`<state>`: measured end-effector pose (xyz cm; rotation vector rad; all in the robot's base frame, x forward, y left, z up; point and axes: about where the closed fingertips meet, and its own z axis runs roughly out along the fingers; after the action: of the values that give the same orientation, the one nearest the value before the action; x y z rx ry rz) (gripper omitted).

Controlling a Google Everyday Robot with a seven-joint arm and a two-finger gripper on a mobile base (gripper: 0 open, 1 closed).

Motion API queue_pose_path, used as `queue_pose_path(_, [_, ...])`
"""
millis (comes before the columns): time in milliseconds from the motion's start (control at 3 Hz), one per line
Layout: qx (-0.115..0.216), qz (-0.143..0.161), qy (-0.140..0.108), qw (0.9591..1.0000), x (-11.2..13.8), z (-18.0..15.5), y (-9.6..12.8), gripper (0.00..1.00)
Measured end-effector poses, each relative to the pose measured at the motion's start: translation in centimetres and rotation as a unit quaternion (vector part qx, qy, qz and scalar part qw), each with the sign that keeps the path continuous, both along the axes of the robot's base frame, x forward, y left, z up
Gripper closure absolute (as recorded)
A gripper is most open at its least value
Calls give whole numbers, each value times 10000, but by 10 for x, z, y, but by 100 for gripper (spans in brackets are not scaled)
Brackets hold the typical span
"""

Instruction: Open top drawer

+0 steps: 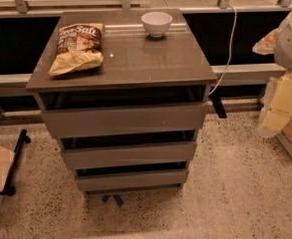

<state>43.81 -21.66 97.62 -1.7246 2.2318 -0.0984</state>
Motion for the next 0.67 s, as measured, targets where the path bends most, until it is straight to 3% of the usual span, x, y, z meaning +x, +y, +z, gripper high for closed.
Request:
queue_pose_path(333, [0,0,0,10000,0,0,0,0])
queue_pose_path(667, [188,233,-166,9994,14,-21,13,0])
